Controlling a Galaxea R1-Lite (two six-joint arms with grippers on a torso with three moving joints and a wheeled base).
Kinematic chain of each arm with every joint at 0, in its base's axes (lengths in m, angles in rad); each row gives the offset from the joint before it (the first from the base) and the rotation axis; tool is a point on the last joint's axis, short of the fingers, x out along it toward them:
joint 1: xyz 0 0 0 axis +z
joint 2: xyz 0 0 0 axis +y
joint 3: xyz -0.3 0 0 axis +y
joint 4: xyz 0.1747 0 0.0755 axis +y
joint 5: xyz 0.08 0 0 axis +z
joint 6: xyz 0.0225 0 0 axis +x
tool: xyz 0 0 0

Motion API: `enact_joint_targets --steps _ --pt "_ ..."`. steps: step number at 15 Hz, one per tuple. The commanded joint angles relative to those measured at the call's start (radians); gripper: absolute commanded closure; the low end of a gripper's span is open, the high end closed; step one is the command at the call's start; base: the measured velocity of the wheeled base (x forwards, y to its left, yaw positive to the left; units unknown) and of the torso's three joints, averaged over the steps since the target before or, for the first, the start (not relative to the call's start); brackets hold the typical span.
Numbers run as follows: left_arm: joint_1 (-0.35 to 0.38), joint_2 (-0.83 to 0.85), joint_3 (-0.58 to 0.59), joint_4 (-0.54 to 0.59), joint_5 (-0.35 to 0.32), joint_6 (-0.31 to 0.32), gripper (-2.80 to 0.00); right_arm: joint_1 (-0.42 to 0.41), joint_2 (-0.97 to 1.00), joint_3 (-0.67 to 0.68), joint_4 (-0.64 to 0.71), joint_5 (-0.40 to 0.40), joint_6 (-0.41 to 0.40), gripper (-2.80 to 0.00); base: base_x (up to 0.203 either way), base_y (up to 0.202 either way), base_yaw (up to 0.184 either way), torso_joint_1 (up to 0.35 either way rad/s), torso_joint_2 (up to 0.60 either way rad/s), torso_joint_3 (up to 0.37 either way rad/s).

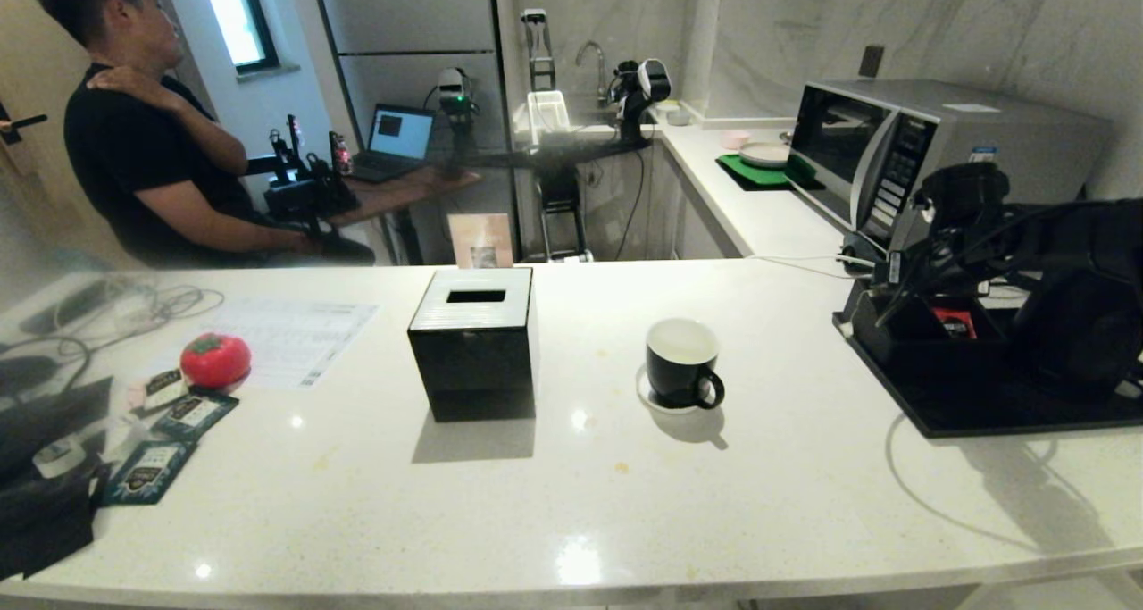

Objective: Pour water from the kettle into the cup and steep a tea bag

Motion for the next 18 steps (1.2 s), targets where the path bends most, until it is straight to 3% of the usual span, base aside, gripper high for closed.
enact_joint_targets --steps 1,7,8,9,18 --pt "0.000 0.001 0.000 -0.001 0.000 0.000 0.00 0.002 0.007 0.000 0.001 -0.001 0.000 -2.80 0.000 0.000 0.000 0.000 0.00 0.000" --pt "0.000 0.001 0.000 -0.001 0.000 0.000 0.00 0.002 0.014 0.000 0.001 -0.001 -0.003 -2.80 0.000 0.000 0.000 0.000 0.00 0.000" --pt "0.000 0.001 0.000 0.000 0.000 0.000 0.00 0.002 0.014 0.000 0.003 -0.001 -0.003 -2.45 0.000 0.000 0.000 0.000 0.00 0.000" --pt "0.000 0.001 0.000 -0.001 0.000 -0.002 0.00 0.002 0.014 0.000 0.001 -0.001 -0.001 0.00 0.000 0.000 0.000 0.000 0.00 0.000" --pt "0.000 0.001 0.000 0.000 0.000 0.000 0.00 0.002 0.014 -0.001 0.000 0.000 -0.001 0.00 0.000 0.000 0.000 0.000 0.00 0.000"
